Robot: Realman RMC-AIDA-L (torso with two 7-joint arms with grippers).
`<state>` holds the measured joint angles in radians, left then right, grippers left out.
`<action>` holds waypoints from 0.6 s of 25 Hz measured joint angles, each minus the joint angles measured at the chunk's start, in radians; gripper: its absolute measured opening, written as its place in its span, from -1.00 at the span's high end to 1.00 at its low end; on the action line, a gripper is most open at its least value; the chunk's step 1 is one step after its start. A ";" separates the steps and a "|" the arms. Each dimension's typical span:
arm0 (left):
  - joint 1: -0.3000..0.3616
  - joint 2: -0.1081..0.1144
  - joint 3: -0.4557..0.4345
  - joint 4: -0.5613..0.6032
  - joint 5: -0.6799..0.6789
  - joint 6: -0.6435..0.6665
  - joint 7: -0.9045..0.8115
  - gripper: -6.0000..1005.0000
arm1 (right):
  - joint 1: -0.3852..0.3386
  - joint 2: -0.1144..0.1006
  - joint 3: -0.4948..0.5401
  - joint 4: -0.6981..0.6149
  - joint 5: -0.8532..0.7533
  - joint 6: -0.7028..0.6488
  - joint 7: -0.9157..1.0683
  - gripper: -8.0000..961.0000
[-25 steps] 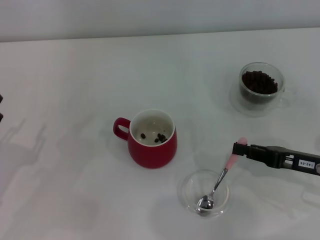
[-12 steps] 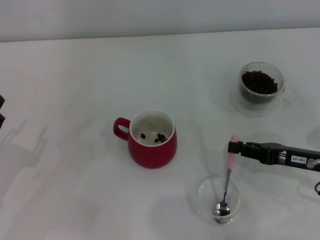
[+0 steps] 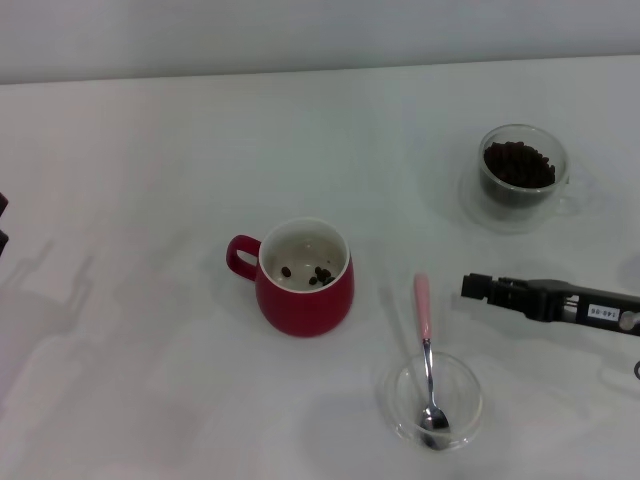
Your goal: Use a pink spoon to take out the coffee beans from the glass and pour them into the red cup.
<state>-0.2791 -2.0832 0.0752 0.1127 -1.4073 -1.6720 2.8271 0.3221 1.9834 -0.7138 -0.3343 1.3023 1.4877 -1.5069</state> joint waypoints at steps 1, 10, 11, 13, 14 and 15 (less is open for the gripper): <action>0.000 0.000 0.000 0.000 0.000 0.000 0.000 -0.04 | 0.000 -0.002 0.004 0.000 0.002 0.000 0.000 0.55; -0.008 0.000 -0.008 -0.001 -0.009 0.005 0.000 -0.04 | 0.000 -0.019 0.196 -0.084 0.006 -0.010 -0.052 0.55; -0.009 0.001 -0.008 -0.001 -0.013 0.006 0.000 -0.04 | 0.001 -0.019 0.231 -0.093 0.006 -0.018 -0.070 0.55; -0.010 0.001 -0.008 -0.001 -0.032 0.007 0.000 -0.04 | 0.001 -0.020 0.309 -0.102 0.006 -0.034 -0.118 0.55; -0.010 0.001 -0.008 -0.001 -0.039 0.007 0.000 -0.04 | 0.002 -0.020 0.358 -0.104 0.006 -0.042 -0.144 0.55; -0.012 0.002 -0.008 -0.001 -0.052 0.007 0.000 -0.04 | 0.002 -0.019 0.401 -0.105 0.006 -0.048 -0.167 0.55</action>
<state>-0.2907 -2.0816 0.0674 0.1120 -1.4594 -1.6649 2.8271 0.3241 1.9639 -0.3124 -0.4391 1.3083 1.4398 -1.6736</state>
